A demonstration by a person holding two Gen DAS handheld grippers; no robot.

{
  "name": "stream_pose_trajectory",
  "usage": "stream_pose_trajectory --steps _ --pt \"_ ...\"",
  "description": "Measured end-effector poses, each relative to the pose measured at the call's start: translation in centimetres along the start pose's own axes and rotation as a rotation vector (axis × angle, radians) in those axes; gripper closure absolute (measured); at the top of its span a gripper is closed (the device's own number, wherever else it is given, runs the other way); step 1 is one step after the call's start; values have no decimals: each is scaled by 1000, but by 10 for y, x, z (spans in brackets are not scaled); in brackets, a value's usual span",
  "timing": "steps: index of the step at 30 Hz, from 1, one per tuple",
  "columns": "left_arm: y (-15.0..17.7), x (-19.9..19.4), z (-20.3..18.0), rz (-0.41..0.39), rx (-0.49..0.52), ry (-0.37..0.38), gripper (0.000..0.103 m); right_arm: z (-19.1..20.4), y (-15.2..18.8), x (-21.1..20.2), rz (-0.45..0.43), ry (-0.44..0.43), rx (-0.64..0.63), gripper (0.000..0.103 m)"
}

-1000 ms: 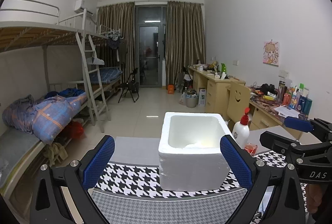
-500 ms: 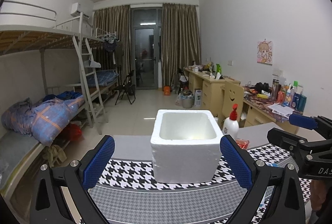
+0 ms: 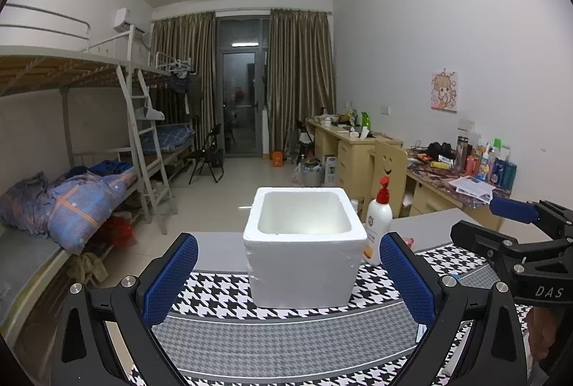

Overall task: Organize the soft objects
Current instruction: 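Move both open tools back from the foam box toward the blue mask, then move both open tools toward the blue face mask and white foam tube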

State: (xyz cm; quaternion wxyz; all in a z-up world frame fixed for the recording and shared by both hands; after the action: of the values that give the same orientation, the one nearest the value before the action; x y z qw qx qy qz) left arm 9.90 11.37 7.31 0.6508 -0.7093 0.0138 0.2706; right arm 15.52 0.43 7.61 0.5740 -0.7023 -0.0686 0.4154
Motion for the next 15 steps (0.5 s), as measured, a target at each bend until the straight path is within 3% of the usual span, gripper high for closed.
stream_pose_trajectory --steps 15 --pt "8 1 -20 6 13 52 1 -13 14 -9 7 31 18 12"
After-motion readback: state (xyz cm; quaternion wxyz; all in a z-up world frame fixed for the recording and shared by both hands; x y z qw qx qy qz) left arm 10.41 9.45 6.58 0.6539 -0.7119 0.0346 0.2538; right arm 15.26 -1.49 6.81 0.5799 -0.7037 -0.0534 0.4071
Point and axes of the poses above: each gripper's, at about its wrist camera, not at the fingertips, and x roughly the way its jaws point, z to its left, y to its underside, the point moved 4 cm from there along x, roughly the way its jaws point, and after that the axes turned 6 degrees about z, right-handed, at the moved point
